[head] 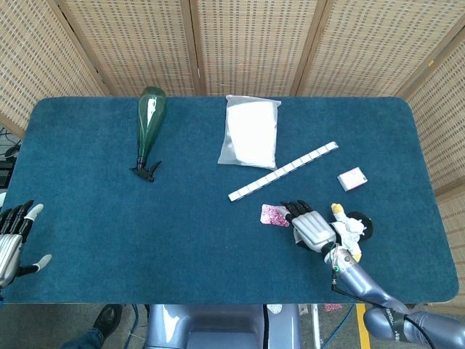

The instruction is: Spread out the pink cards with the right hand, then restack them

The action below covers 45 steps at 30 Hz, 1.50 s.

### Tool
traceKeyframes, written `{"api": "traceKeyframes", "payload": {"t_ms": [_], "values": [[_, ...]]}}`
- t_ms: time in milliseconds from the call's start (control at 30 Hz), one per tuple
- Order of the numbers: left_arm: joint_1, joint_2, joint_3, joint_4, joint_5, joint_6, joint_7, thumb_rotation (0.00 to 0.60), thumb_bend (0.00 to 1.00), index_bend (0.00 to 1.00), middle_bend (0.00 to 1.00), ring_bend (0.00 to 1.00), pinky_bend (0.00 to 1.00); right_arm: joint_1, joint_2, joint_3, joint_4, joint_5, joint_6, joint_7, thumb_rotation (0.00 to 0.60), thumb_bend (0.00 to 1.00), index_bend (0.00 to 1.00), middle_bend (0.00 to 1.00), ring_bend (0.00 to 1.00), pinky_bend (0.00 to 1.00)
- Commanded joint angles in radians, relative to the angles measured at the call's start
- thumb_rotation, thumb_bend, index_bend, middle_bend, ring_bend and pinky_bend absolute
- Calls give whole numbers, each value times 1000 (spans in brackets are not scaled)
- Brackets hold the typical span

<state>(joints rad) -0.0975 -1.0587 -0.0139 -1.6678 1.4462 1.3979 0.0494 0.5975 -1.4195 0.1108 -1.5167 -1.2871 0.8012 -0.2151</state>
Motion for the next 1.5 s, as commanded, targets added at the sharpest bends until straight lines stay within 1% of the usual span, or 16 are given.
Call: {"api": "traceKeyframes", "payload": {"t_ms": [33, 300, 467, 667, 767, 900, 1033, 1133, 1267, 1367, 1500], "values": [[0, 1, 0, -1, -1, -1, 0, 600, 217, 0, 0, 0, 0, 19, -35, -1, 9, 49, -10, -61, 600, 1000, 41, 48, 0, 0], [-1, 3, 1, -3, -2, -5, -4, 600, 218, 0, 0, 0, 0, 41, -73, -17, 27, 122, -10, -136, 600, 1000, 40, 51, 0, 0], [-2, 4, 1, -3, -2, -6, -5, 600, 218, 0, 0, 0, 0, 47, -80, -23, 34, 153, -11, -152, 600, 1000, 40, 51, 0, 0], [-3, 5, 2, -5, -4, -8, -3, 600, 217, 0, 0, 0, 0, 53, -58, -49, 5, 163, -26, -164, 600, 1000, 40, 53, 0, 0], [-3, 6, 1, -7, -6, -9, -1, 600, 218, 0, 0, 0, 0, 59, -32, -79, -30, 150, -42, -183, 600, 1000, 40, 68, 0, 0], [-2, 4, 1, -6, -6, -7, 0, 600, 218, 0, 0, 0, 0, 58, -1, -114, -87, 114, -42, -195, 600, 1000, 40, 76, 0, 0], [-2, 4, 1, -6, -8, -8, 2, 600, 218, 0, 0, 0, 0, 51, 37, -150, -149, 48, -29, -190, 600, 1000, 40, 77, 0, 0], [-3, 4, 1, -7, -9, -9, 4, 600, 217, 0, 0, 0, 0, 43, 72, -188, -204, -19, -20, -191, 600, 1000, 39, 80, 0, 0], [-2, 4, 1, -7, -9, -8, 4, 600, 217, 0, 0, 0, 0, 45, 101, -227, -246, -61, -35, -202, 600, 1000, 40, 86, 0, 19], [-2, 4, 1, -7, -8, -7, 2, 600, 218, 0, 0, 0, 0, 38, 110, -228, -270, -99, -9, -187, 600, 1000, 42, 89, 0, 36], [-2, 4, 1, -6, -8, -8, 2, 600, 217, 0, 0, 0, 0, 20, 118, -199, -273, -161, 71, -124, 600, 1000, 52, 100, 0, 36]]}}
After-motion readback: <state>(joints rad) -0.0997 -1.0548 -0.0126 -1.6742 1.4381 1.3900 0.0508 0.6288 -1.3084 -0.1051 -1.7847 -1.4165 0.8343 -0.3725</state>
